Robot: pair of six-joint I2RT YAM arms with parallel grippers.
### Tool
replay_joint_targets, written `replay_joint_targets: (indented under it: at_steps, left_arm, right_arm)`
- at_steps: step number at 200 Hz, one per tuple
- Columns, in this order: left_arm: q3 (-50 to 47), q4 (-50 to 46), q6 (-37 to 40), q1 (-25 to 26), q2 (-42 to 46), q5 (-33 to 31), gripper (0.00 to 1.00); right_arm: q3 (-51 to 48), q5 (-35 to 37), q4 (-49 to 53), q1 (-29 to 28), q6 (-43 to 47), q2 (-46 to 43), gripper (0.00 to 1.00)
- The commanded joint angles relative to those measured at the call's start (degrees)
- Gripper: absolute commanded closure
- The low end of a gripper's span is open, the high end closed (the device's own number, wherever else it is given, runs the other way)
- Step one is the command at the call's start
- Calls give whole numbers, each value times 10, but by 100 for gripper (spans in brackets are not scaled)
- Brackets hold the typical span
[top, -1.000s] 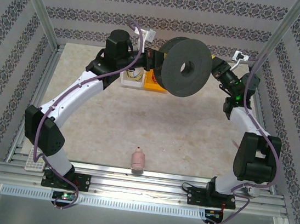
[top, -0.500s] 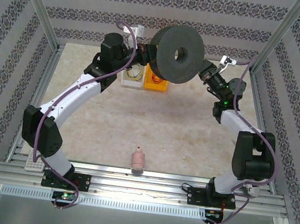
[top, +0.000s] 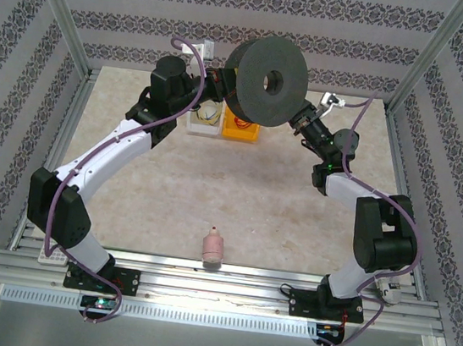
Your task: Wrap the cables
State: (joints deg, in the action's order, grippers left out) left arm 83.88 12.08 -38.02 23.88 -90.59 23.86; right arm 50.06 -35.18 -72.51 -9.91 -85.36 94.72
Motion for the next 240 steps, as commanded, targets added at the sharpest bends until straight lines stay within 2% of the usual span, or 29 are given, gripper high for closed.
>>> replay_joint_targets:
  at_steps: [1,39,61,72,102,135,183,213,224,240]
  left_arm:
    - [24,96,-3,-15,30,-39,100]
    - [72,34,16,-14,-2,175,100]
    - [29,43,16,-14,15,181,100]
    - [24,33,21,-13,19,188,100]
    - [32,-26,48,-14,17,249,100]
    - [35,-112,99,-14,29,244,100]
    - [72,-157,114,-14,12,267,100]
    - [95,-211,151,-14,2,275,100]
    - [105,-238,168,-13,0,264,100]
    - [139,-328,224,-6,-4,198,100]
  right_arm:
    - [-7,-43,-28,4,33,-5,100]
    - [16,-77,54,67,98,-40,100]
    - [44,-107,64,97,90,-38,100]
    - [58,-123,69,104,88,-34,97]
    - [100,-166,106,123,115,-31,93]
    - [131,-197,142,146,136,-35,70]
    - [147,-218,193,184,165,-62,58]
    - [154,-244,271,197,223,-97,42]
    - [160,-256,289,197,236,-104,36]
    - [176,-273,332,193,263,-118,31]
